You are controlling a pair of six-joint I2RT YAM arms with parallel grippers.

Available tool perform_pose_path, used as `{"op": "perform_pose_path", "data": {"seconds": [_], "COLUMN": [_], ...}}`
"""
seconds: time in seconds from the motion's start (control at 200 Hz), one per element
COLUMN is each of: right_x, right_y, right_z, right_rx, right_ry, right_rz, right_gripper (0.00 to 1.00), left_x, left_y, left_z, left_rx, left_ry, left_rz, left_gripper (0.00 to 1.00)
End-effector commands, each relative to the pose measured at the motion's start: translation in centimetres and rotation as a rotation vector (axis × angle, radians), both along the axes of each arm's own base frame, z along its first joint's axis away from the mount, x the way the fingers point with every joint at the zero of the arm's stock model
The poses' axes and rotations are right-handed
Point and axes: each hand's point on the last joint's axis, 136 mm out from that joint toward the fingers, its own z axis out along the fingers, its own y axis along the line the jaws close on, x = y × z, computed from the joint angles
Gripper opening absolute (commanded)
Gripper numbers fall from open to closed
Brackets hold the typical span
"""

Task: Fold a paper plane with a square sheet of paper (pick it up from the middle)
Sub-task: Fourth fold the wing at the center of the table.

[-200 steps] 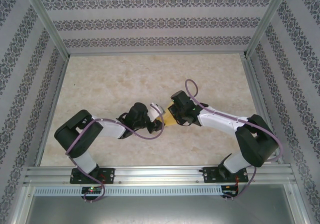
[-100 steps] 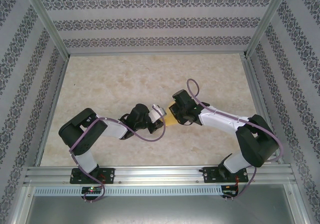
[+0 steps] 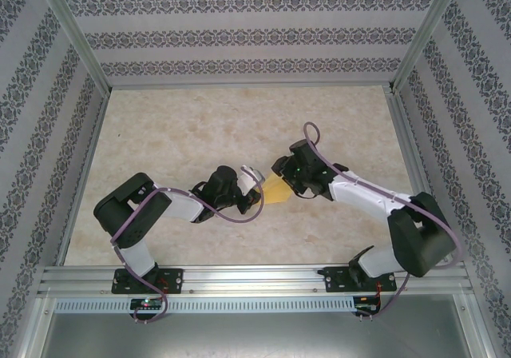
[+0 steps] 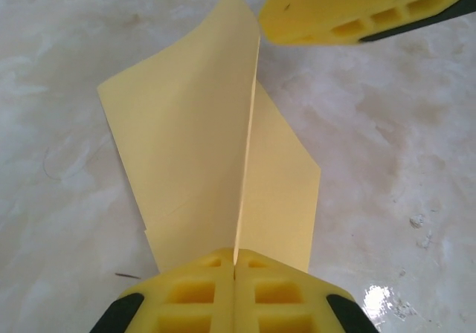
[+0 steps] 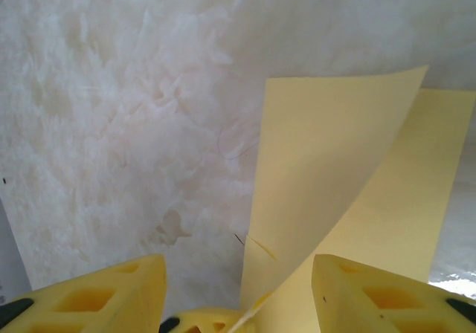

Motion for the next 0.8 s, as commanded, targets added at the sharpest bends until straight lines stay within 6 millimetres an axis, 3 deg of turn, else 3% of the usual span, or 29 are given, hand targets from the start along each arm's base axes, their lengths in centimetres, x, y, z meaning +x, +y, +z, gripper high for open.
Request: {"op": "perform_pose_path", "data": {"seconds": [0.0,0.11,0.365,0.794], "right_x": [-0.3,-1.1,-2.6,-1.8], "right_y": [0.0,-0.5,0.0,2.8], "right_z": [2.0,2.1,-0.3,-2.5], "right_rx": [-0.015,-0.027,-0.027,-0.018], "right_ry": [-0.144,-0.181,-0.134,-0.071], "right_rz": [0.122,0.148,0.214,0.267], "right_gripper": [0.57,0.58,0.53,0.46], "left_x": [-0.7,-0.7,-0.7,-0.7], "left_y": [-0.7,-0.7,-0.7,0.2], "left_z": [0.6,0.6,0.7,0.1], "left_rx": [-0.04,-0.058,-0.121,-0.148], "left_ry": [0.103,0.149,0.267,0.319], "left_rz": [0.02,0.053,0.129,0.207], "left_gripper": [0.05,0.04,0.03,0.04]}}
